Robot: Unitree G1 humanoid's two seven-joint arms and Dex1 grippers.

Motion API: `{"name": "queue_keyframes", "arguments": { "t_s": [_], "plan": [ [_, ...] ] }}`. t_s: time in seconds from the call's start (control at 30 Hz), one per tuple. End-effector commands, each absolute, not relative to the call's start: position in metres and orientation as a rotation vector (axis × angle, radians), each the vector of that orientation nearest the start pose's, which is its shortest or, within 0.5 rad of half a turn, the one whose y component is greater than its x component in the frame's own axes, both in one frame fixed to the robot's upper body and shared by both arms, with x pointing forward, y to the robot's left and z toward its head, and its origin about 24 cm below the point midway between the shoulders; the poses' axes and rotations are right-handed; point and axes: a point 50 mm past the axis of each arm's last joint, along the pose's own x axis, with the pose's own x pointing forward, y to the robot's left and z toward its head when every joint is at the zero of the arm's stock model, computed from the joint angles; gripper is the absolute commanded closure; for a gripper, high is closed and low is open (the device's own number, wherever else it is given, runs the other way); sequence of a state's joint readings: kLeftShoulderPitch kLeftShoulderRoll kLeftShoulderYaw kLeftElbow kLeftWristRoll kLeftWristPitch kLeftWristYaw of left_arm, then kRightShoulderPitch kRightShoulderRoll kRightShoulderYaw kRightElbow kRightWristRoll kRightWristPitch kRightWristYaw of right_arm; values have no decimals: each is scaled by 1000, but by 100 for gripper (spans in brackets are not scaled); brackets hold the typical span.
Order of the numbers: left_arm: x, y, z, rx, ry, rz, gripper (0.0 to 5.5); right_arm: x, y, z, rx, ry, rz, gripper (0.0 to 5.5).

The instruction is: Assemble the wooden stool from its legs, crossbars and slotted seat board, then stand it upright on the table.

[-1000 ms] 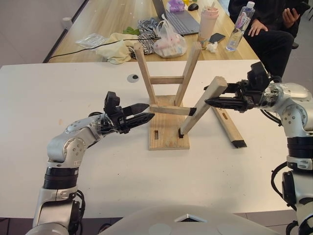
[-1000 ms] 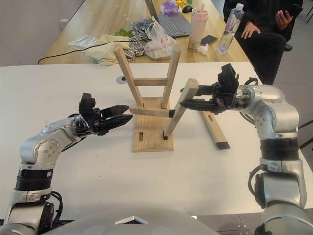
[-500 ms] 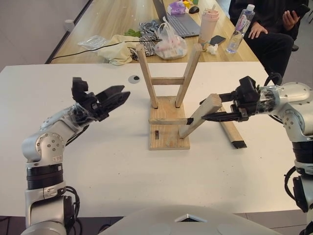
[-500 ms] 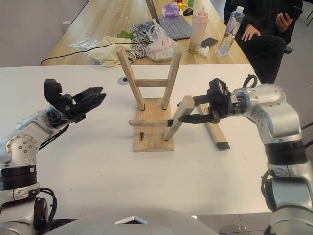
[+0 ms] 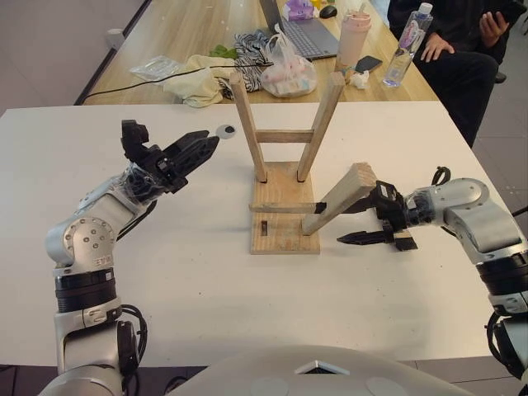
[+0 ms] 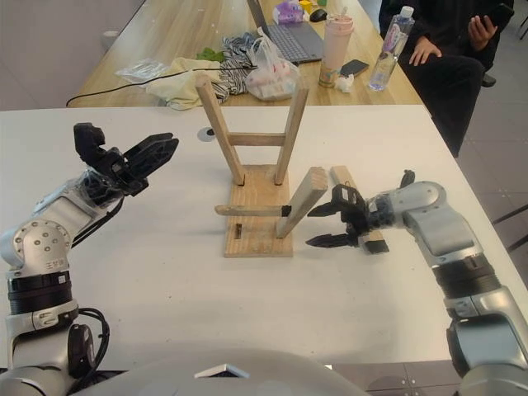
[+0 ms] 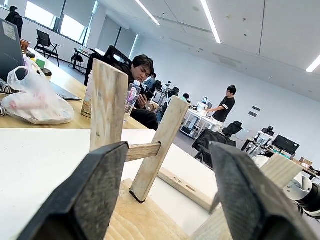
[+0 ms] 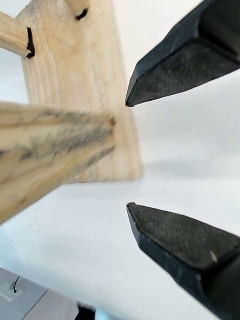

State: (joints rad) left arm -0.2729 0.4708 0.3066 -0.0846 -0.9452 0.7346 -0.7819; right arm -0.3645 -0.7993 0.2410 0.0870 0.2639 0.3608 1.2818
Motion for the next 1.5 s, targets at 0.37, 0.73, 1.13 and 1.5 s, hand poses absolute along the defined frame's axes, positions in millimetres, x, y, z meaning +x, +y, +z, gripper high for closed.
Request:
{"name": "queue_keyframes", "arguments": {
  "t_s": [0.37, 0.73, 1.13, 1.5],
  "plan": [
    [305, 242, 89, -274, 275, -292, 255, 280, -272, 105, -182, 485, 491, 96],
    [305, 226, 98, -227, 107, -229, 255, 242, -289, 23, -200, 857, 537, 185],
    [288, 193, 93, -351, -16, -319, 255, 254, -331, 23, -231, 748, 274, 347],
    [257, 157, 210, -819, -448, -1050, 88, 321, -217, 263, 184, -322, 870, 348]
  ]
}}
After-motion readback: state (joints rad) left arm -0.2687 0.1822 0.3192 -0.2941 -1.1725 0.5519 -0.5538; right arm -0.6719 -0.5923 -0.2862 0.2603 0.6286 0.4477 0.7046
